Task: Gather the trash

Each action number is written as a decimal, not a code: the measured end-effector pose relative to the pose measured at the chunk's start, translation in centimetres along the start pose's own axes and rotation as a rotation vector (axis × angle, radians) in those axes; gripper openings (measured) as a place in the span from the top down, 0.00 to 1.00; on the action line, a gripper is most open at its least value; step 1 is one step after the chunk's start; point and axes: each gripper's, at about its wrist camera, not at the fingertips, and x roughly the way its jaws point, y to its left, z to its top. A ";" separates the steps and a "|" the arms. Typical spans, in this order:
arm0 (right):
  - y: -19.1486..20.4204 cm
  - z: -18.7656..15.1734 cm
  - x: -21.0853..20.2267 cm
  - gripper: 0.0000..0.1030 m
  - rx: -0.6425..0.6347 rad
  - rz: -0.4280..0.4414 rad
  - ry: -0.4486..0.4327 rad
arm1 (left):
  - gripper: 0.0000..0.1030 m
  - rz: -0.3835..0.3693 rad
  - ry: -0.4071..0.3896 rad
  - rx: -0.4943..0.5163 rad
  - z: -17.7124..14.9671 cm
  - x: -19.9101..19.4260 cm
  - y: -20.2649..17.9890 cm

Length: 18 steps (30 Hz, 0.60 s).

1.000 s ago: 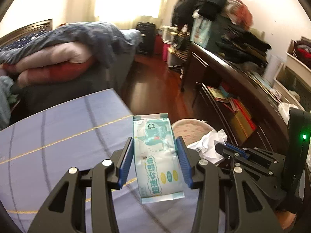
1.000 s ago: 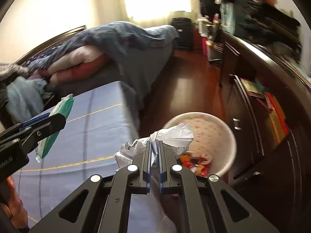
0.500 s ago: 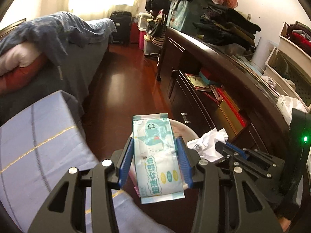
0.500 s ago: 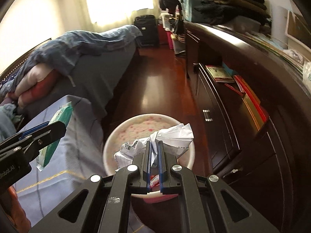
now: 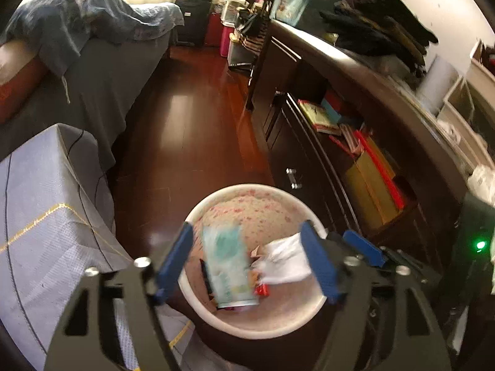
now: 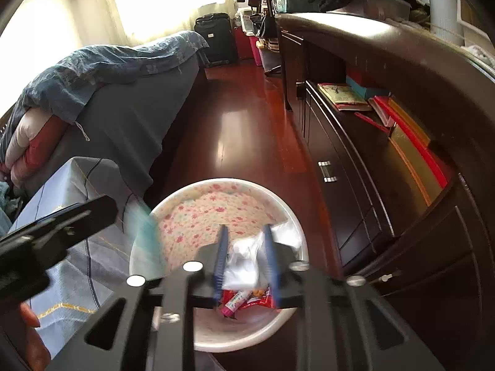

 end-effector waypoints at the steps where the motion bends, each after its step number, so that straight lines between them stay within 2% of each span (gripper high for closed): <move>1: -0.1 0.0 0.0 0.67 0.003 -0.003 -0.003 | 0.20 -0.010 -0.010 -0.006 0.1 -0.2 0.2; 3: -0.1 0.0 0.1 0.66 0.004 -0.005 0.000 | 0.16 -0.006 -0.031 -0.022 0.3 -0.9 0.6; 6: 0.1 0.0 -0.4 0.62 0.004 -0.002 -0.003 | 0.15 -0.005 -0.053 -0.046 0.3 -2.3 1.2; 9: 0.8 -0.2 -1.5 0.51 -0.003 0.003 -0.009 | 0.07 0.015 -0.085 -0.058 0.0 -4.7 1.7; 13: 3.0 -1.1 -4.5 0.25 -0.044 0.011 -0.047 | 0.04 0.103 -0.146 -0.064 -1.3 -9.4 2.9; 18: 6.9 -2.7 -8.7 0.11 -0.096 0.037 -0.085 | 0.04 0.207 -0.198 -0.117 -3.7 -16.3 5.6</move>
